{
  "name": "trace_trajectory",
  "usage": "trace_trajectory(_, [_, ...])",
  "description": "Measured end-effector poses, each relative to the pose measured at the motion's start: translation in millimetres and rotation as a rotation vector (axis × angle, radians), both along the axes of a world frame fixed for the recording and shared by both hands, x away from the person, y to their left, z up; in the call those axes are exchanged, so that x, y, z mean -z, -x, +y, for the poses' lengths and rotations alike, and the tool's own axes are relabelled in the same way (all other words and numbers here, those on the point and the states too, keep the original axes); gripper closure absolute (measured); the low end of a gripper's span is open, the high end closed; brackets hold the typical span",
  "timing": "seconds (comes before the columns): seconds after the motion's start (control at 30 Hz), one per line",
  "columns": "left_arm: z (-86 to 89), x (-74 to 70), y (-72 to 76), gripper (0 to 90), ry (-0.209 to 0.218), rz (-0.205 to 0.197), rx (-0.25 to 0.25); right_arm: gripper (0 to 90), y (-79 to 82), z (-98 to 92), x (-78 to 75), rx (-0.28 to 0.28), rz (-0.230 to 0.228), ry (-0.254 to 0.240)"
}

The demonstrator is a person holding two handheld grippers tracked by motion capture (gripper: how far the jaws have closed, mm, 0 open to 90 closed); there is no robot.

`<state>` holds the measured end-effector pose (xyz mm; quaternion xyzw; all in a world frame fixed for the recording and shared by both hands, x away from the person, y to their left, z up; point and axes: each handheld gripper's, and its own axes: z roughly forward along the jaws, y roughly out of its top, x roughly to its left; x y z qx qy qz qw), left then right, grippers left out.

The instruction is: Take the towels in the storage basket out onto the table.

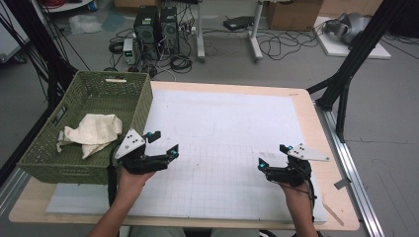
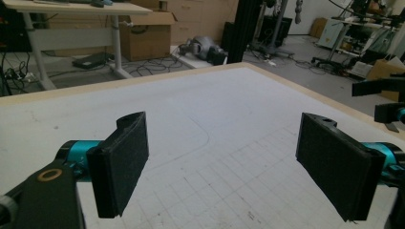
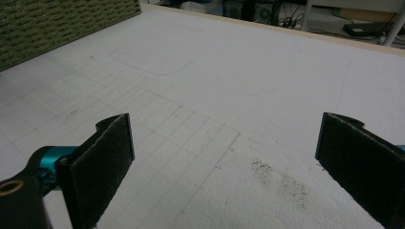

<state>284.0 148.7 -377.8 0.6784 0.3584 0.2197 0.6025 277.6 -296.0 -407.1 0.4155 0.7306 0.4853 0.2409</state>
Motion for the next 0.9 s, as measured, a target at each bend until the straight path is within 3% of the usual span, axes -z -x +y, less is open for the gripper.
trace_trajectory(0.5, [33.1,-42.3,-2.8,19.6,0.047,0.000,-0.015,5.0,-2.1,1.0,2.7,-0.007,0.015,-0.001])
trace_trajectory(0.57, [41.7,-52.5,-1.4,19.5,0.078,-0.005,-0.022,5.0,-1.7,1.1,2.5,-0.007,0.014,0.000])
trace_trajectory(0.9, [68.3,-70.9,-4.3,19.5,0.044,-0.032,-0.078,5.0,-1.2,0.7,2.2,-0.003,0.017,-0.005])
